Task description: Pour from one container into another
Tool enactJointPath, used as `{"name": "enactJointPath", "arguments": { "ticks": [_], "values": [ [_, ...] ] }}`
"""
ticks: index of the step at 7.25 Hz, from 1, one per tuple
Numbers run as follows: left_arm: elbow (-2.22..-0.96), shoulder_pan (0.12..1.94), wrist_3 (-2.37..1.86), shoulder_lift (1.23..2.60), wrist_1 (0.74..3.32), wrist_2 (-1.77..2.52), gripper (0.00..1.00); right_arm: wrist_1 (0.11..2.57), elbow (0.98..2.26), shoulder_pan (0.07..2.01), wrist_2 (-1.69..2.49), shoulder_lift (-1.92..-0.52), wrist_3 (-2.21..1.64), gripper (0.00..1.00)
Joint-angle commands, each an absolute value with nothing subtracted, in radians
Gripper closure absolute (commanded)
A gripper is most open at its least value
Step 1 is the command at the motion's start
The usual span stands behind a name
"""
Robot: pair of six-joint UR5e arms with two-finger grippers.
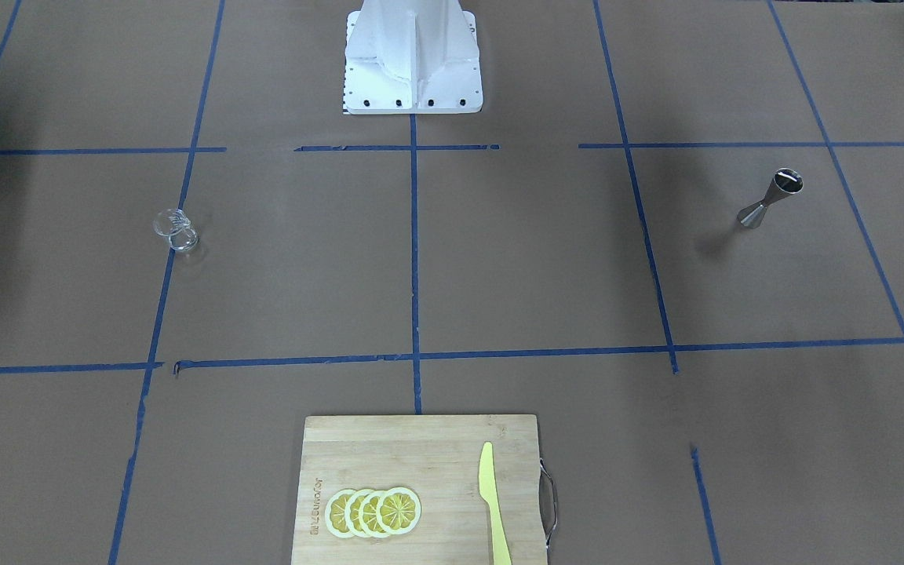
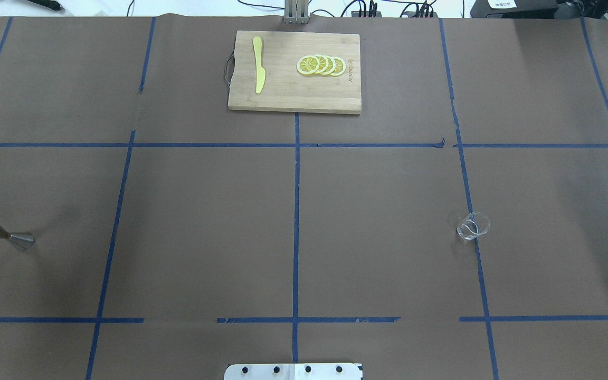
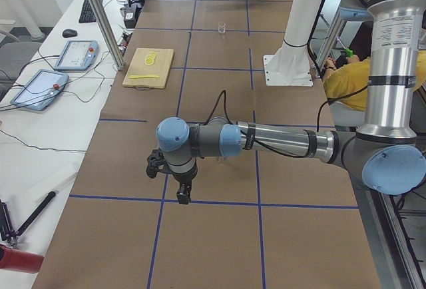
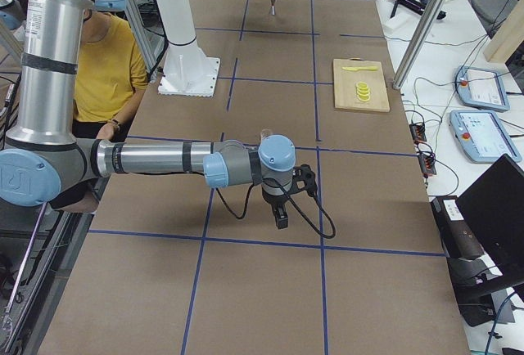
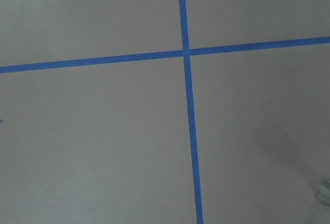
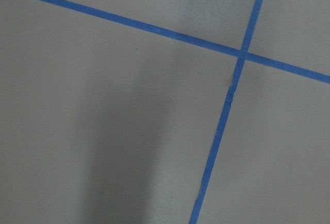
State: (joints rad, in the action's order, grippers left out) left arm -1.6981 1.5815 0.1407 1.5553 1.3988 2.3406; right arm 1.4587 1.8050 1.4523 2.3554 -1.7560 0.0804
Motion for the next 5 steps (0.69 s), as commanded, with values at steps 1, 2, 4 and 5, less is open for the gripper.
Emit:
{"name": "enactJointPath", "arguments": {
  "ticks": [1,2,4,5],
  "values": [
    [-1.698,1.582,0.143,1.554,1.399,2.341,0.00,1.561,1.859,1.453,2.353,-1.755,0.081,0.00],
    [-1.698,1.582,0.143,1.554,1.399,2.341,0.00,1.562,1.861,1.454,2.353,-1.756,0.081,0.00],
    [-1.697,1.580,0.135,1.560,1.410,2.341,0.00,1.557,1.859,1.453,2.355,-1.756,0.080,0.00],
    [-1.698,1.580,0.133,1.562,1.411,2.339,0.00,1.555,1.859,1.453,2.358,-1.756,0.078,0.00]
  ]
}}
